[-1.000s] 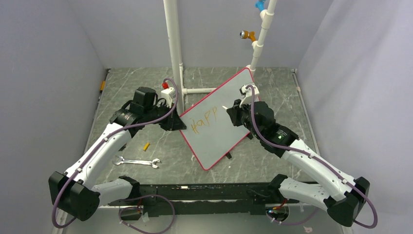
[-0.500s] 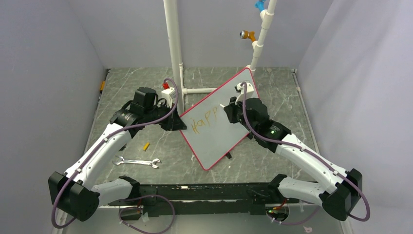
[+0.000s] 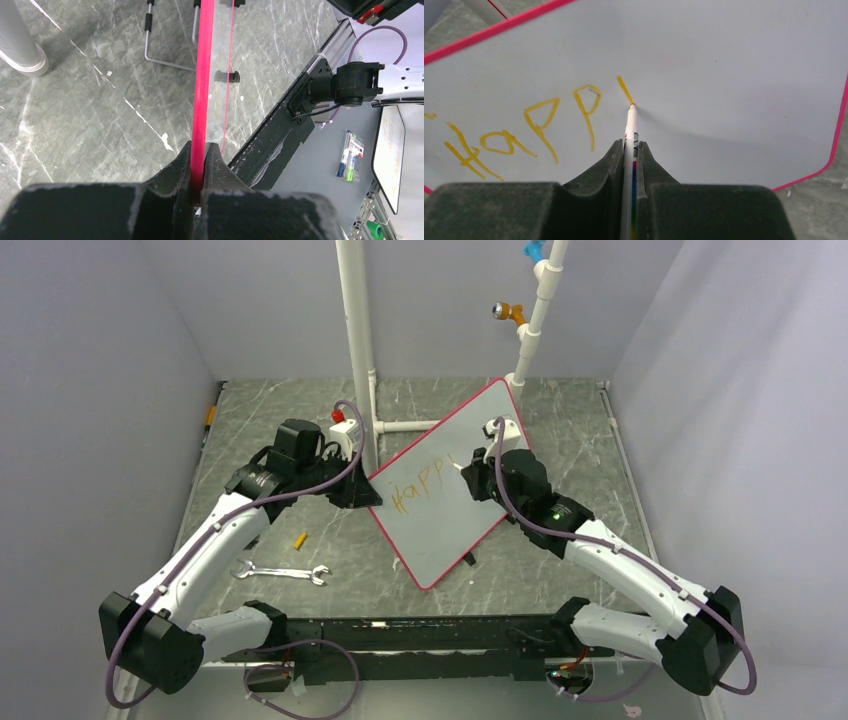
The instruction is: Write a sentence on the whiteboard
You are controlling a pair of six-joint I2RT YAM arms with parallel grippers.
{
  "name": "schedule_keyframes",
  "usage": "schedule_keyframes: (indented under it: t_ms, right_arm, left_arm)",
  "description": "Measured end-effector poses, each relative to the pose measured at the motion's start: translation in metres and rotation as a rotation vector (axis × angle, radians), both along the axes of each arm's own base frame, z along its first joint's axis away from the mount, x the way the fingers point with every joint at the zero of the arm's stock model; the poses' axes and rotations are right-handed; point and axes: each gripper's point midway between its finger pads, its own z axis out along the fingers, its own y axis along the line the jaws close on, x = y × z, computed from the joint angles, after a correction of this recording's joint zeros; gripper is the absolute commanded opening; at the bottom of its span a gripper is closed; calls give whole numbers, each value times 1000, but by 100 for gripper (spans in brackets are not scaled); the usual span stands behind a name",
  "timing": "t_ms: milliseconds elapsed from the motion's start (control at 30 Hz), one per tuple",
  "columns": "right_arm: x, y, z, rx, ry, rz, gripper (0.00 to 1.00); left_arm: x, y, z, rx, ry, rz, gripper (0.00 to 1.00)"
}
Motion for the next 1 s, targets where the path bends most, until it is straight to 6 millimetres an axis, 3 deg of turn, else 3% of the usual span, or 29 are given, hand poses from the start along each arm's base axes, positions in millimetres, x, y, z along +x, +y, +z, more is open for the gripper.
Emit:
schedule_keyframes:
  t_ms: [400, 500, 767, 1000]
  right_arm:
    - [-14, -11, -13, -3, 49, -8, 0]
    - [-18, -13, -3, 12, 41, -10, 0]
    - [-13, -8, 52, 100, -55, -4, 0]
    - [3, 8, 51, 89, -51, 7, 0]
  left_arm:
    - [0, -1, 1, -5, -6, -8, 0]
    - [0, -2, 1, -5, -8, -11, 0]
    - [0, -2, 1, -5, -9, -11, 0]
    - [0, -2, 2, -5, -11, -13, 0]
